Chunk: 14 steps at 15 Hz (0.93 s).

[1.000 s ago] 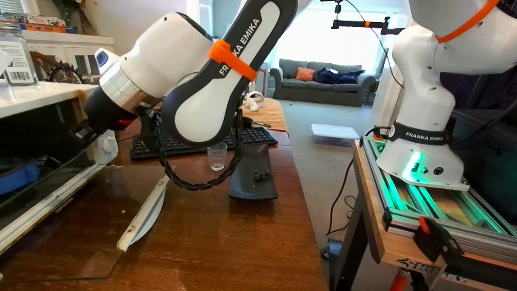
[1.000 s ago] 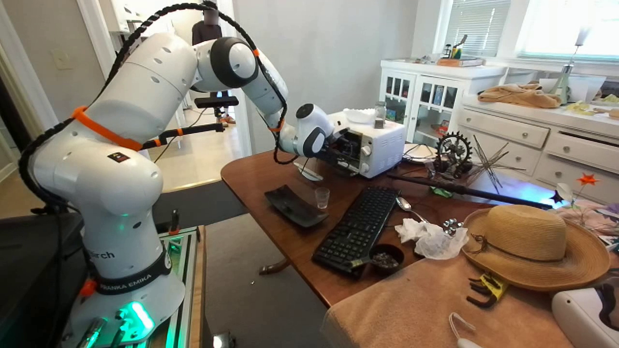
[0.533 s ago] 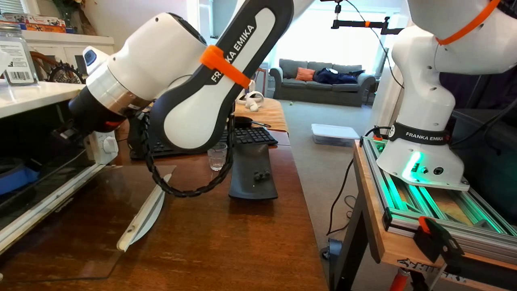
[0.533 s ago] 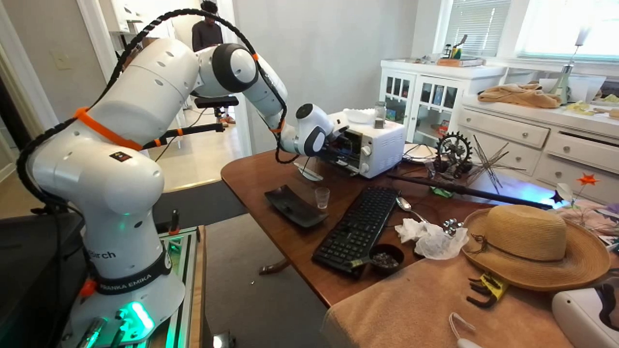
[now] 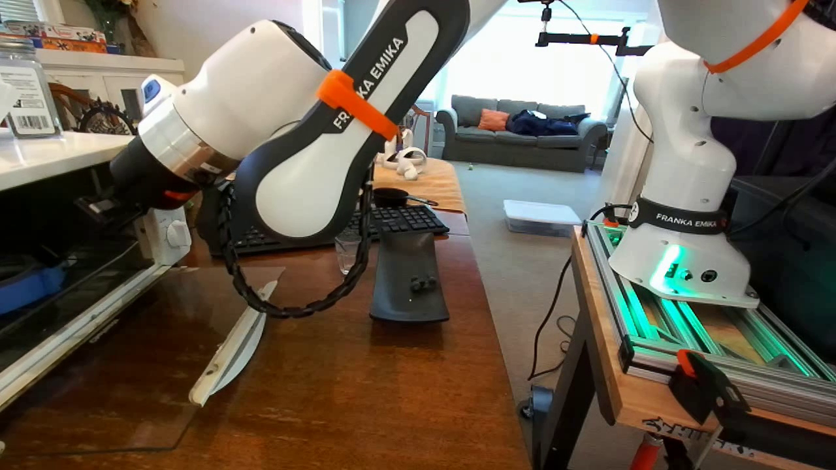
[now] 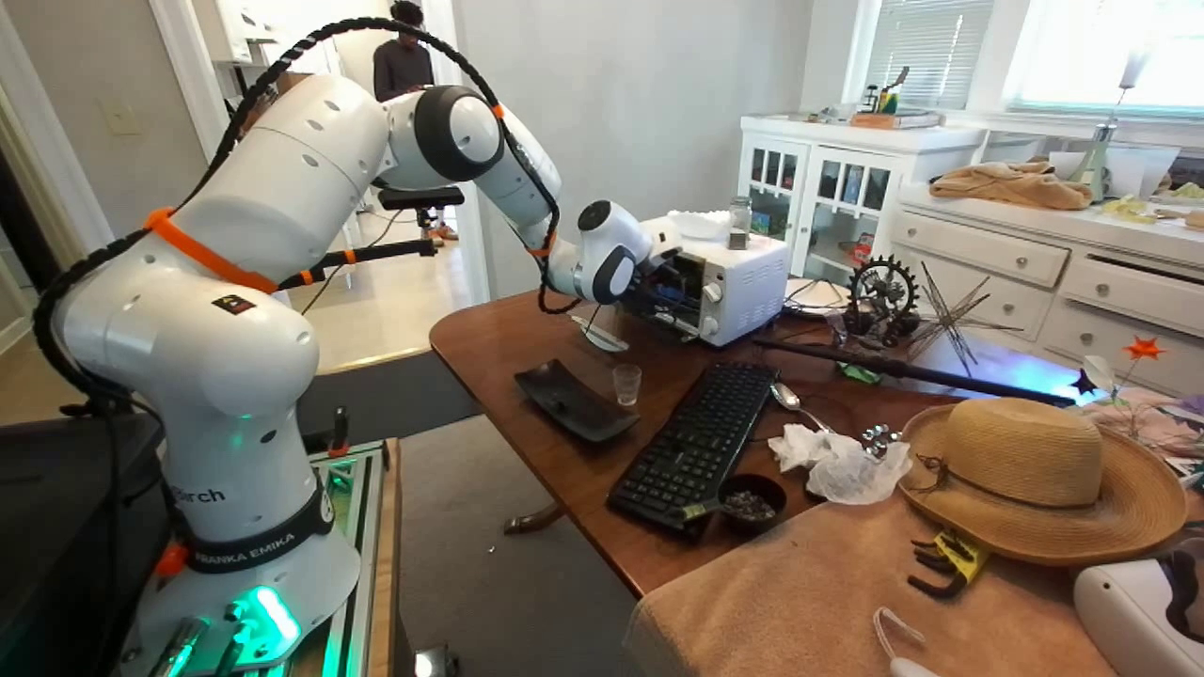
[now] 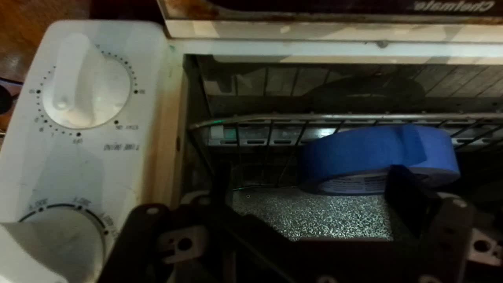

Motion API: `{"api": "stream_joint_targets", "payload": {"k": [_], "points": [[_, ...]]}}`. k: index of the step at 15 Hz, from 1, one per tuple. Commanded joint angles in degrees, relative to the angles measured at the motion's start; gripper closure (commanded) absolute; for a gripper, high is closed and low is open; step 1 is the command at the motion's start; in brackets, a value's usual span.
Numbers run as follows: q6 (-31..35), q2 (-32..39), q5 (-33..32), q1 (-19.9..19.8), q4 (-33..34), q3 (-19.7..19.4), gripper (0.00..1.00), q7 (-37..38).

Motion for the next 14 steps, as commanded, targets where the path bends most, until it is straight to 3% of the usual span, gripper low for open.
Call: {"api": "stream_joint_targets", "payload": {"k": [1, 9, 14], "points": [[-0.7, 3.5, 1.5, -0.2, 4.4, -0.1, 0.00, 2.0], [-5.0, 6.8, 1.8, -0.5, 10.6, 0.2, 0.00, 5.5], [-4.9, 7.5, 7.6, 6.9, 9.1, -8.3, 0.00, 11.1]]}}
